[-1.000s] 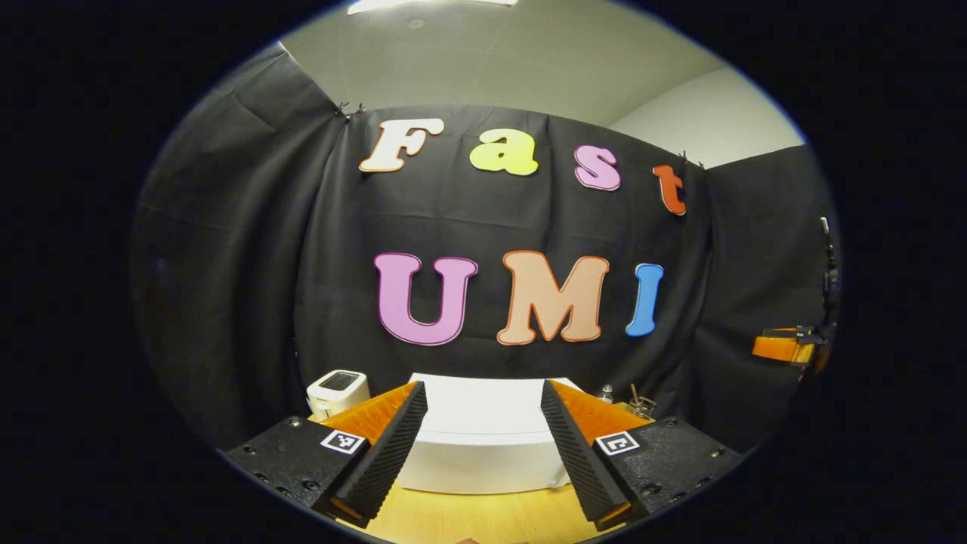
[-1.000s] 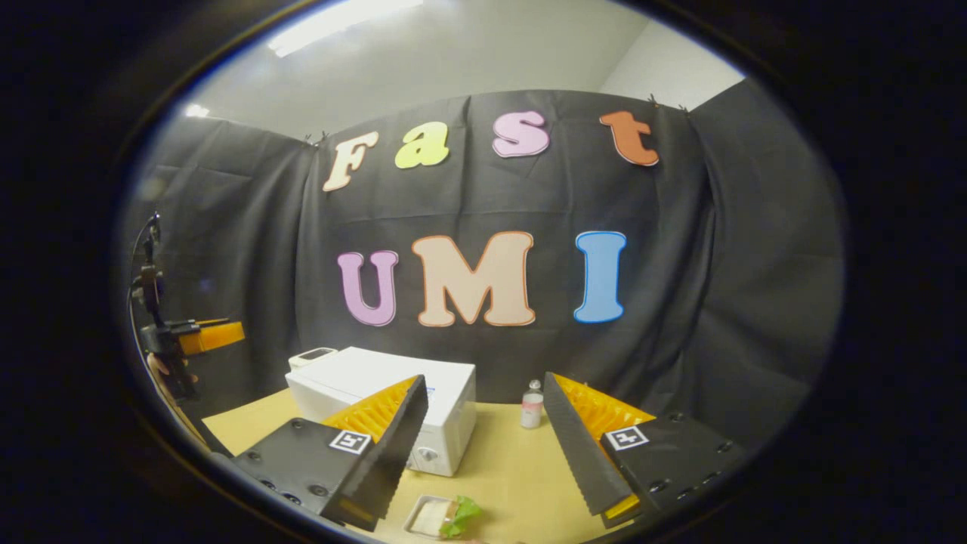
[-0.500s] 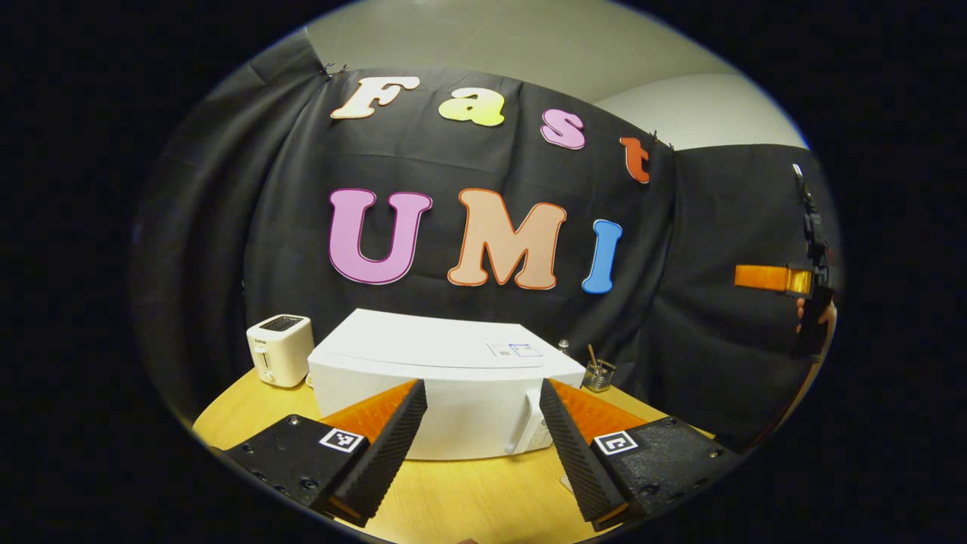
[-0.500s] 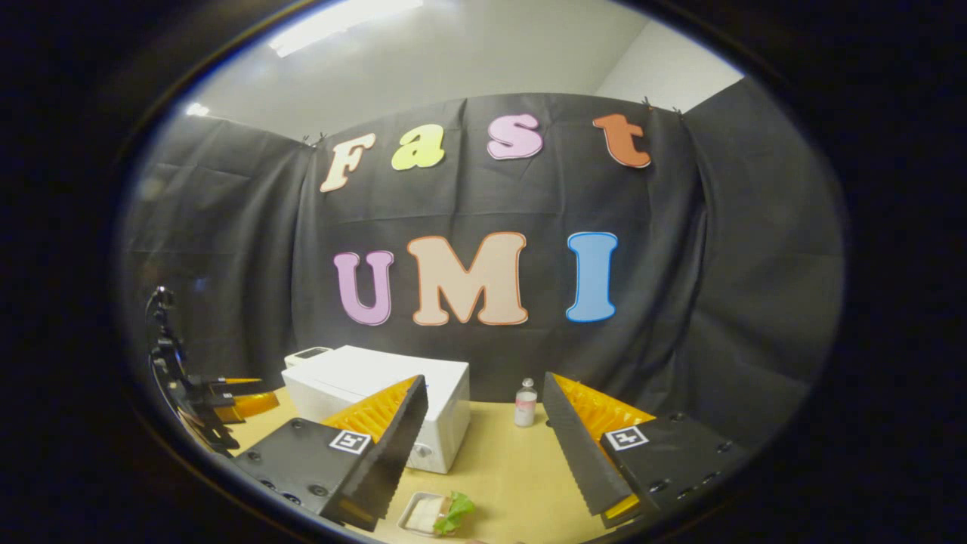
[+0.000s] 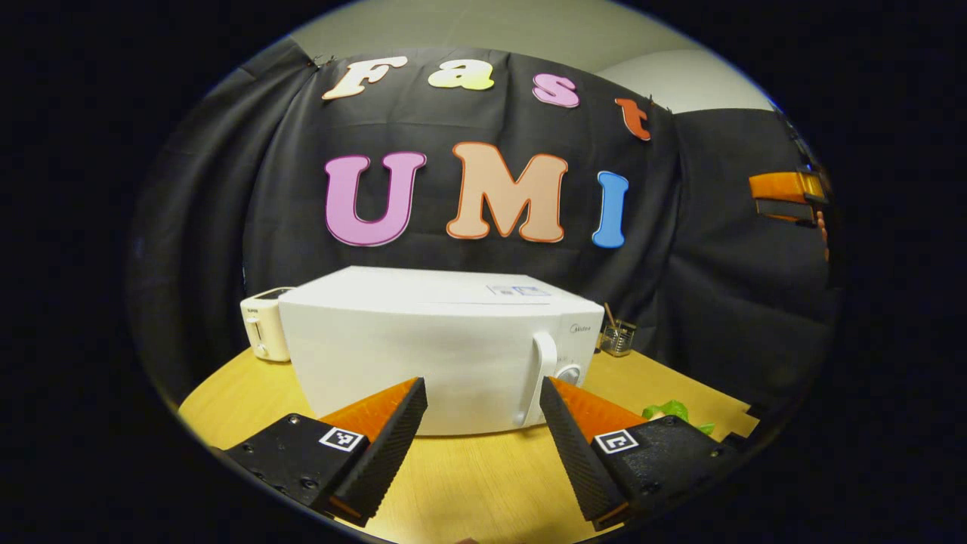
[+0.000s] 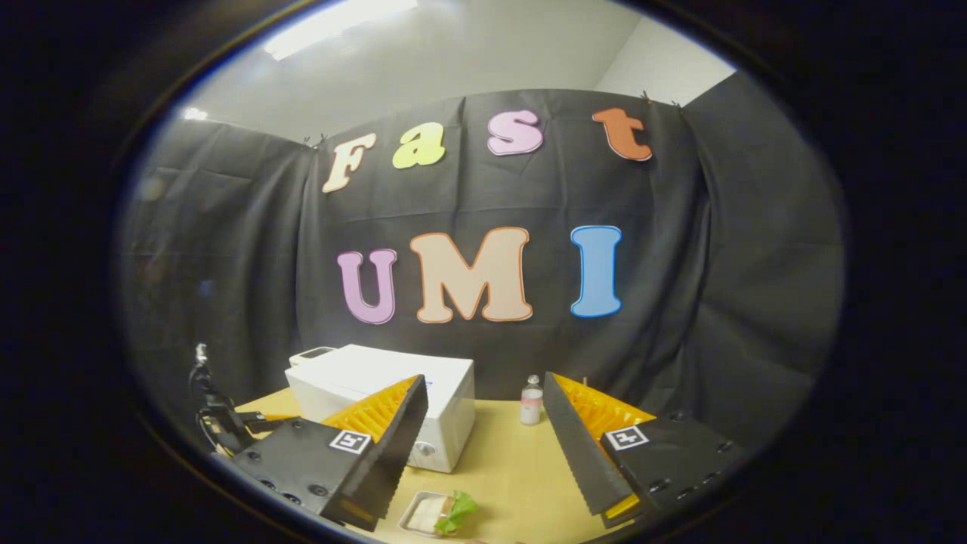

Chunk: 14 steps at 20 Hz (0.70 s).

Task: Open the microwave oven with the left hand, put the food in, and close the microwave oven.

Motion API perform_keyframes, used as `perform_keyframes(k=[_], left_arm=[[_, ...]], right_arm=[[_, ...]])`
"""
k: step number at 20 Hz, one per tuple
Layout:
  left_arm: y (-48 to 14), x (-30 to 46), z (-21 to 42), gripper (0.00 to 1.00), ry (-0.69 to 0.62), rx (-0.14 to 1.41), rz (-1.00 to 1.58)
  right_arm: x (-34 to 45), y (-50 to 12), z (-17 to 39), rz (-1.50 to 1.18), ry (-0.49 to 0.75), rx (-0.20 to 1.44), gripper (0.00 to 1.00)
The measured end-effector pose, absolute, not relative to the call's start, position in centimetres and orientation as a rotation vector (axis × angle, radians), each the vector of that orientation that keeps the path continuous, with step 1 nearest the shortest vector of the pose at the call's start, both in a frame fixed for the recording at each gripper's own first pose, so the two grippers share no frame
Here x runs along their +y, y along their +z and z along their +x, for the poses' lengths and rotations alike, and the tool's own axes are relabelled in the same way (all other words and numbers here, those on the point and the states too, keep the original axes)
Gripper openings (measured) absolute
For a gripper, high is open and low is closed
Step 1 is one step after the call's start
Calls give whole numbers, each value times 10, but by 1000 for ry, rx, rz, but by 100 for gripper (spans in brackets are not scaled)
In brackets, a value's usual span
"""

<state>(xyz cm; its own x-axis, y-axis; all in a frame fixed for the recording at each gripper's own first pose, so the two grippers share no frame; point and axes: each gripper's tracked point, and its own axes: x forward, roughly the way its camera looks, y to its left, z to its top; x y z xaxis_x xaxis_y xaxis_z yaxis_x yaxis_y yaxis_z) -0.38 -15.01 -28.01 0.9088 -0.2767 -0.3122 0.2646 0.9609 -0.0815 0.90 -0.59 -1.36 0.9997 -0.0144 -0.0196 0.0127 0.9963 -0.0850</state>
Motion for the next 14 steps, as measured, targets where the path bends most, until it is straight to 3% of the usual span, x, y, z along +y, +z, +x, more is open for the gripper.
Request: perform_keyframes(k=[2, 3, 8, 14], left_arm=[[-292, -161, 6, 96, -291, 316, -33], [-298, -167, 10, 95, -298, 316, -36], [-330, -202, 32, 93, -345, 358, -73], [-366, -230, 53, 80, -355, 423, -82]], right_arm=[[-2, -17, 6, -89, -1, 18, 92], [-1, -17, 6, -86, 2, 20, 96], [-3, -17, 3, -97, 6, 16, 92], [-17, -21, 1, -88, -15, 16, 92]])
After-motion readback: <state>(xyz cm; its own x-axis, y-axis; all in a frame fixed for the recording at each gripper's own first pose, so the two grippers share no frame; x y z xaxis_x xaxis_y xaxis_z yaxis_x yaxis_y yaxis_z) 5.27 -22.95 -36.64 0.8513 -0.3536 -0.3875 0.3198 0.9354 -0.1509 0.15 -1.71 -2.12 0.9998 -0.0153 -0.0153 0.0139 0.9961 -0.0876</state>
